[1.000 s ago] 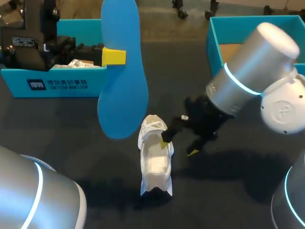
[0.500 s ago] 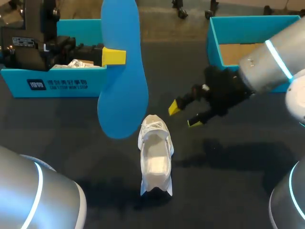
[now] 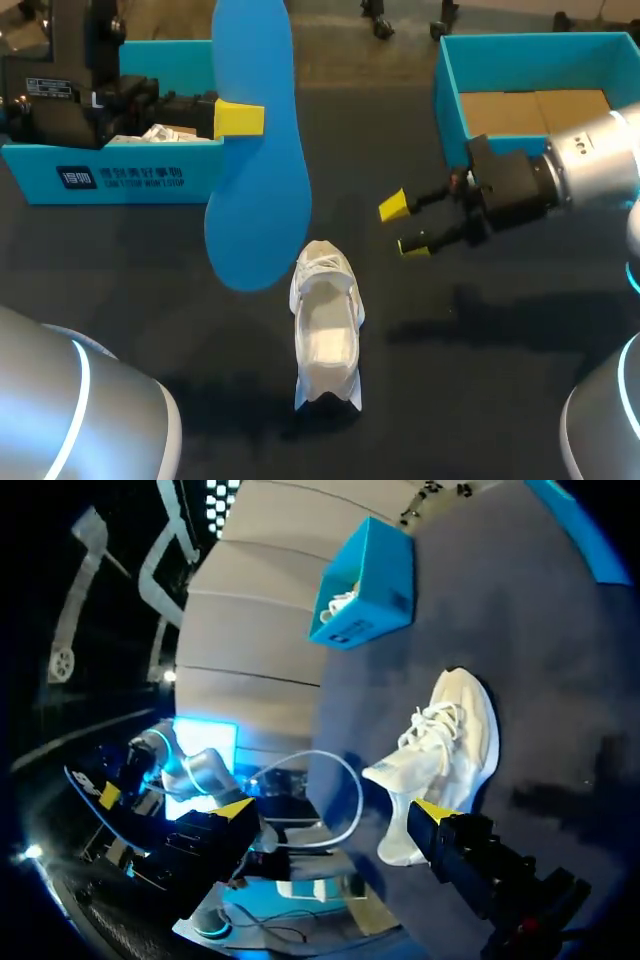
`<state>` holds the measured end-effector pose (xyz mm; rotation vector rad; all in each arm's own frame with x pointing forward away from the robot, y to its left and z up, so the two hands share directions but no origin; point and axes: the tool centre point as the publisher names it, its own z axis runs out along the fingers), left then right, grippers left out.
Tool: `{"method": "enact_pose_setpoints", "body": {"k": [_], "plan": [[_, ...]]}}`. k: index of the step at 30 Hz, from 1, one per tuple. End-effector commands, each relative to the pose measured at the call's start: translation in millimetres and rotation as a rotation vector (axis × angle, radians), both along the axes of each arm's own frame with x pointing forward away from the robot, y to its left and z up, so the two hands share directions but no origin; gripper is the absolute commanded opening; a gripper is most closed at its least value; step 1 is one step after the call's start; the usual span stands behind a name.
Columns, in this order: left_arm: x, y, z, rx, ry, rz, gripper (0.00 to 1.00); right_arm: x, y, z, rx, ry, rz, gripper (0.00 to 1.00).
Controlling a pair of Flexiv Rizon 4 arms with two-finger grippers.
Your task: Take the shoe out of the shoebox, open the shoe tongue, remove and reinsert the insole, then place the shoe into the shoebox
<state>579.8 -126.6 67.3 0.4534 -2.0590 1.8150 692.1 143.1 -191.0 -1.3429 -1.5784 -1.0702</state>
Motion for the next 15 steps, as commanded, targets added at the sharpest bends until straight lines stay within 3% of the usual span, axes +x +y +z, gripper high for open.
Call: {"method": "enact_pose_setpoints", "body": {"k": [1, 12, 15], "plan": [[3.6, -3, 1, 0.002, 0.001, -0.006, 0.00, 0.4, 11, 6, 0.085, 0.003, -0.036, 1.00], [3.6, -3, 1, 0.002, 0.001, -0.006, 0.00, 13.0, 29, 24, 0.155, 0.051, -0.112, 1.00], [15.6, -2, 4, -0.097, -0.135, -0.060, 0.00, 13.6, 31, 25, 0.172, 0.053, -0.110, 1.00]]}}
